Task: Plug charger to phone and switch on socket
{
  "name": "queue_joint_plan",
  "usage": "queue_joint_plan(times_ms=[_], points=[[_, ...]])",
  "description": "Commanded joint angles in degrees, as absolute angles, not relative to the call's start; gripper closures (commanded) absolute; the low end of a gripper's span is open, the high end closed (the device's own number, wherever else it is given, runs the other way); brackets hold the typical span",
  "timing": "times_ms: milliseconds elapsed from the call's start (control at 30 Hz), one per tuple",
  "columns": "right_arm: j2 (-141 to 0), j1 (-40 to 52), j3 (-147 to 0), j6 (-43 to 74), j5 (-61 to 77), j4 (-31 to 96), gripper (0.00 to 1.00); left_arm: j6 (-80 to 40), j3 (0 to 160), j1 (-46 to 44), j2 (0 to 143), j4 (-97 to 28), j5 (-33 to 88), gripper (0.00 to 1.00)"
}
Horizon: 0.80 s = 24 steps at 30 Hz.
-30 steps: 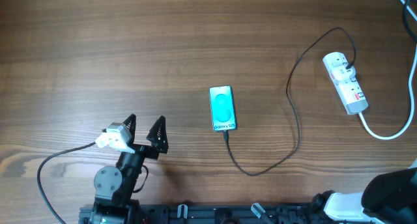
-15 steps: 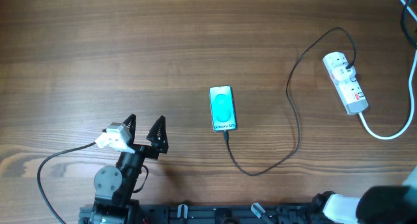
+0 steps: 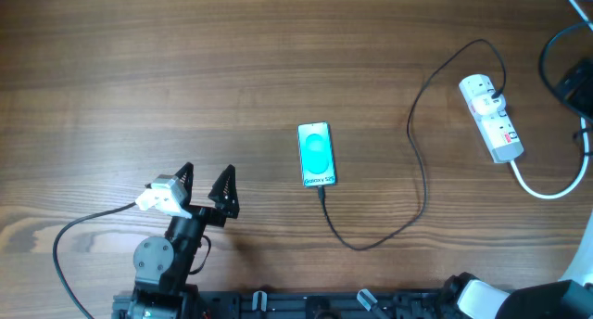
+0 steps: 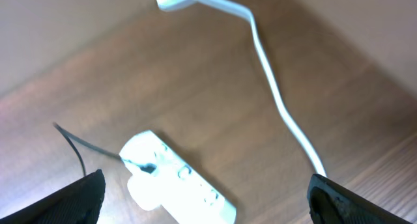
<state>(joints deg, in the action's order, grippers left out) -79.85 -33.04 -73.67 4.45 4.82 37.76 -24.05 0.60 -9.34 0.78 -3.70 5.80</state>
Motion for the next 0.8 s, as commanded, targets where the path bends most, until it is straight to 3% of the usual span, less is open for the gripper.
queue_joint_plan(times_ms=[0,767], points=[[-79.90,-32.58,-67.81,4.67,4.49,37.60,0.00,-22.90,0.32,-9.50,0.16,-4.10,5.28,0.00],[-79.90,-32.58,-61.36,4.64,4.49,37.56,0.00,-22.90,0.32,-9.47,0.16,-4.10,5.28,0.00]])
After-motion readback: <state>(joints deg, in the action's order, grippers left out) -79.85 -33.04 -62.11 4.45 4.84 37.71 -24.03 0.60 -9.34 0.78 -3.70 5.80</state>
